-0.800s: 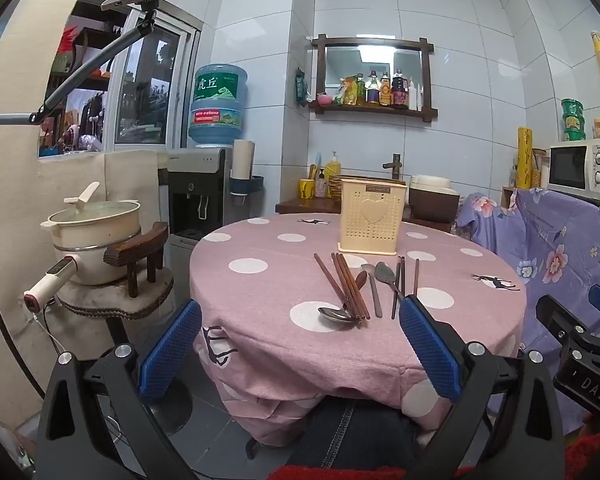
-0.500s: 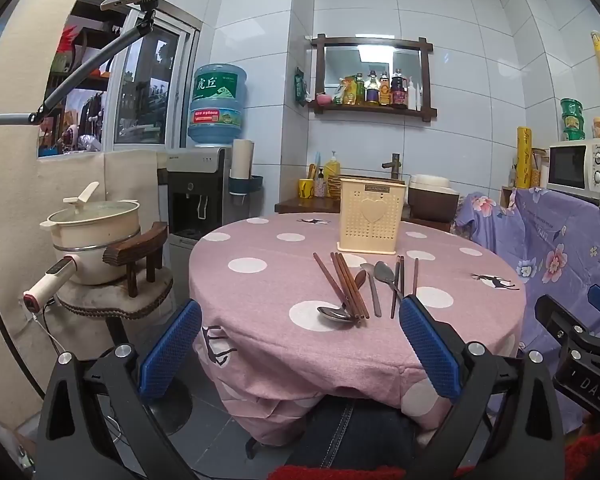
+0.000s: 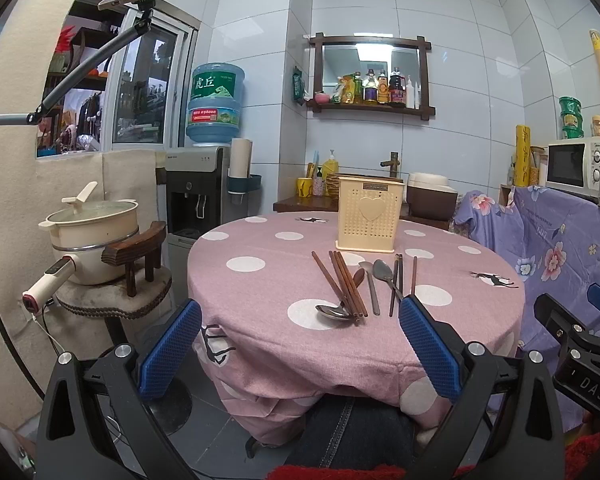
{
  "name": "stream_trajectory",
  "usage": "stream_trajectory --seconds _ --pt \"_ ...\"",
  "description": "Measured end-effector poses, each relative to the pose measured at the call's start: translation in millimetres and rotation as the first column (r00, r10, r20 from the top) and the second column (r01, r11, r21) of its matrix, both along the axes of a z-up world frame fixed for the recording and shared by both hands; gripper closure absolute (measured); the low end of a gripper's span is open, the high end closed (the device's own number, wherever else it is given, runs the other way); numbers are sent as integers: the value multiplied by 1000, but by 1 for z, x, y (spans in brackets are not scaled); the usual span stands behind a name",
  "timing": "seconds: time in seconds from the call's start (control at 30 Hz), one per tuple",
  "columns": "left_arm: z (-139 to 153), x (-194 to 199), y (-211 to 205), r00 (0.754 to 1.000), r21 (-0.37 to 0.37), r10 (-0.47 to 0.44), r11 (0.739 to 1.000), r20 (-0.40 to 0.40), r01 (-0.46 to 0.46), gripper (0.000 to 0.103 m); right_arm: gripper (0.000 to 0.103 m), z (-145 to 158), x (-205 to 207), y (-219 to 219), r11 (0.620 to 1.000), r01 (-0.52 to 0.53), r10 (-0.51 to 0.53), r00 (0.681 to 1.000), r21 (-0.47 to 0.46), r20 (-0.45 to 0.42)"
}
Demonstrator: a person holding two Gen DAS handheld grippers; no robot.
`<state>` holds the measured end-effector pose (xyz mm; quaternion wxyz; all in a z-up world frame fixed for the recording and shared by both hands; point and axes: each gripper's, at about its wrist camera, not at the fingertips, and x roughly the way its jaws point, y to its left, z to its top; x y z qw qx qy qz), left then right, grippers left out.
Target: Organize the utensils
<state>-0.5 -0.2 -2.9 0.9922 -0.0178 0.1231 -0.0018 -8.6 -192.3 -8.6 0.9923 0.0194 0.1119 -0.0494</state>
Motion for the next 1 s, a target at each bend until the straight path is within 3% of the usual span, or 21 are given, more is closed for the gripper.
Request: stream_trajectory --seconds 1.0 --pt "-1 0 -4 1000 4 -7 1000 -7 7 5 6 1 -1 1 1000 0 0 1000 -1 1"
